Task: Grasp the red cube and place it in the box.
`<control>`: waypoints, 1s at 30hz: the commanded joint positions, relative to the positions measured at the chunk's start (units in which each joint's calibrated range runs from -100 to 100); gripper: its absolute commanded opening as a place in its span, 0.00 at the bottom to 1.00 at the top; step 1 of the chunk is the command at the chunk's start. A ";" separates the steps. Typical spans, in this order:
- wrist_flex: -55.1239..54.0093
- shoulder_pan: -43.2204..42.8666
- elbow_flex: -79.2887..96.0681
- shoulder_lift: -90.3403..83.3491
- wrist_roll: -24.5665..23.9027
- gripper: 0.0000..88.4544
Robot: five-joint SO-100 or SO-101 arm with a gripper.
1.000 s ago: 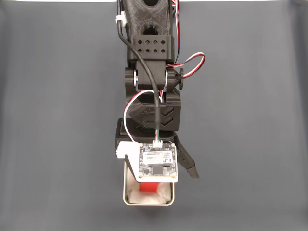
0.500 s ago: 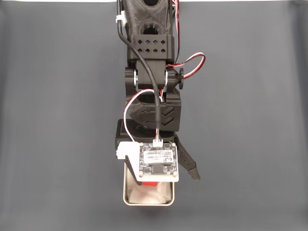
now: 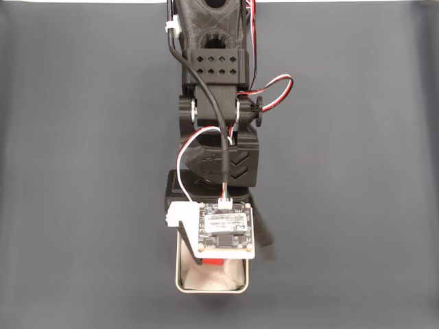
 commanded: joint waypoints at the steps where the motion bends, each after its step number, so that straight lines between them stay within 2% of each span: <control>1: -2.00 0.06 -2.23 -4.21 -0.93 0.00; 7: -4.87 -0.57 3.52 -17.82 -1.86 0.00; 11: -4.87 -1.92 14.56 -30.82 -1.51 0.00; 16: -5.93 -3.42 33.81 -48.06 -1.27 0.00; 24: -9.38 -4.55 74.05 -75.36 -0.39 0.00; 30: -0.93 -4.55 94.85 -93.04 -0.63 0.00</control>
